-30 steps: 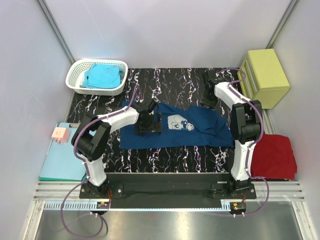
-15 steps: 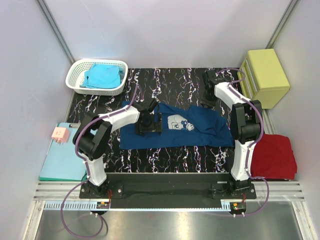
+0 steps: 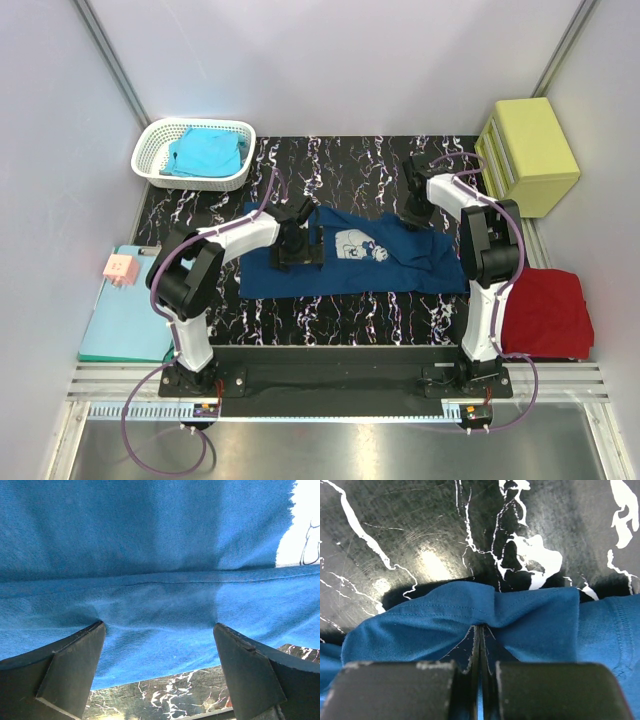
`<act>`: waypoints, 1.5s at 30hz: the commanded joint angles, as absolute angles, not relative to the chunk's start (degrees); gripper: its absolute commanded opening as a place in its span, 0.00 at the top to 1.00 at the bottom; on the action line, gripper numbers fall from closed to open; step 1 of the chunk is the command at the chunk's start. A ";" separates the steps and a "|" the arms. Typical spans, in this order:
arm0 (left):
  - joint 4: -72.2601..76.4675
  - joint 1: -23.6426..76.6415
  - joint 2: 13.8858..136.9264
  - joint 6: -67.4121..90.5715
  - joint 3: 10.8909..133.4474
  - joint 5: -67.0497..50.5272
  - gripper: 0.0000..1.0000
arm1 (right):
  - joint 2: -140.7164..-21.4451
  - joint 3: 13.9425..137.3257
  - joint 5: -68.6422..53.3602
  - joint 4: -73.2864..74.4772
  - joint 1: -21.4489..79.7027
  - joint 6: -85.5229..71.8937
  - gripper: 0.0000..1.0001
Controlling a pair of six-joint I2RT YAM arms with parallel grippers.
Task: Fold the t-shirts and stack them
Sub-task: Grap the side of the flattened tshirt furthest away from the robot with both arms
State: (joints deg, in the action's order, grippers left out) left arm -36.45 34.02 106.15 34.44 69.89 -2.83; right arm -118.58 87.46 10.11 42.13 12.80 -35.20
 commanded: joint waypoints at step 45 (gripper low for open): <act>-34.45 35.33 106.61 34.28 65.30 -5.71 0.01 | -116.54 84.99 14.32 40.43 15.64 -34.80 0.94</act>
State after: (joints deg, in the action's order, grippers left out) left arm -34.37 34.24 104.64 33.87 67.83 -2.66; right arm -116.75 85.56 14.31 41.63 15.68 -34.33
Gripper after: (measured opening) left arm 0.987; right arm 0.204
